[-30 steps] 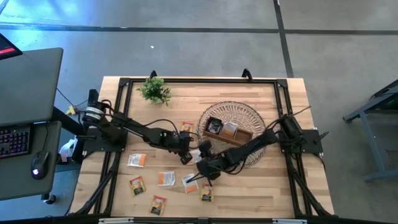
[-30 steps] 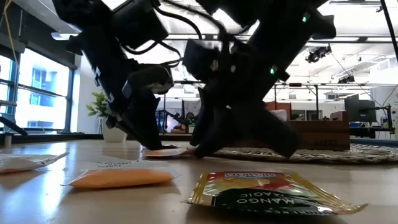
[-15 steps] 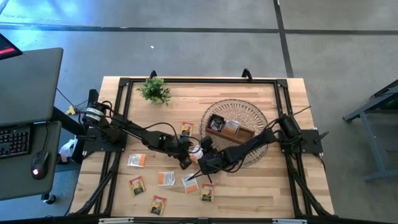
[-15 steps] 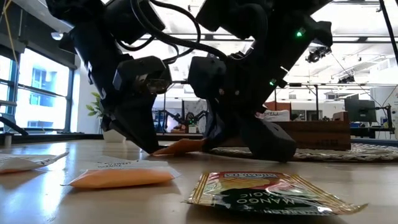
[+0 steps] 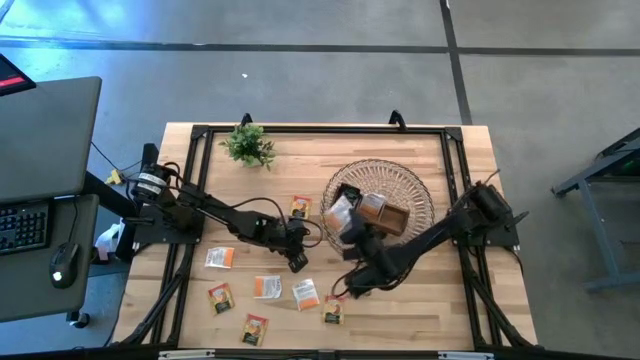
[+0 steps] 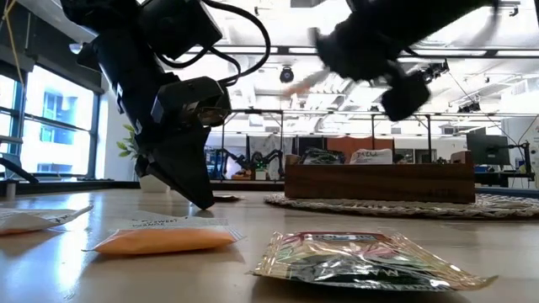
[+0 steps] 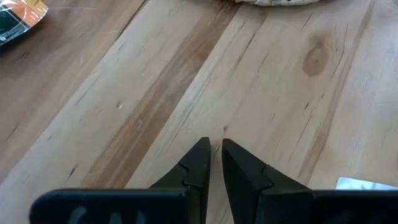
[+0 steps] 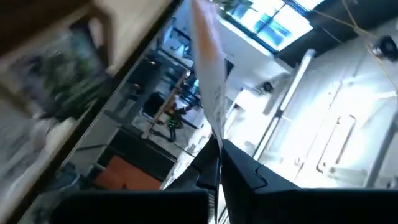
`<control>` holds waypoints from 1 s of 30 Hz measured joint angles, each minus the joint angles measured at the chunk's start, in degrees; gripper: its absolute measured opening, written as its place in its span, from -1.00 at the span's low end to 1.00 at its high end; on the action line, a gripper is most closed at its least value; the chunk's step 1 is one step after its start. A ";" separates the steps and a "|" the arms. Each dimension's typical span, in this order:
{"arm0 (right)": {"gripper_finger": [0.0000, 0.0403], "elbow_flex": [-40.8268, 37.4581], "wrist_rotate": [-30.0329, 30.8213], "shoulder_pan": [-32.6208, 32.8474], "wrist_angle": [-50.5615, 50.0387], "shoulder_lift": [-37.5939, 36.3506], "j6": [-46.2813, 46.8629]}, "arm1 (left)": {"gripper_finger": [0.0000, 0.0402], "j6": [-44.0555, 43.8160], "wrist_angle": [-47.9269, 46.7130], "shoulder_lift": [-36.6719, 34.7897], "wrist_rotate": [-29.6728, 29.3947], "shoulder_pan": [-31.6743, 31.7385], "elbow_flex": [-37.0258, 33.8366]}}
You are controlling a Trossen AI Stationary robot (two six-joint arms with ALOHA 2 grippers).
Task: Pick & Place Tea
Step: Put the white tea bag into the middle section of the wooden organizer
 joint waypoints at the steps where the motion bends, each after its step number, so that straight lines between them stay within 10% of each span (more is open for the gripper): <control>1: -0.97 -0.64 -2.07 0.00 -3.22 -0.48 3.00 | -0.78 0.02 -0.02 0.00 0.00 0.00 0.00; 6: -0.97 -5.29 -13.25 0.02 -19.31 -2.16 13.91 | -0.78 0.13 -0.14 0.00 -0.14 0.00 0.00; 30: -0.98 -17.69 -0.05 -5.25 -29.95 -2.20 17.49 | -0.78 -3.91 0.86 0.00 -2.33 0.11 -0.09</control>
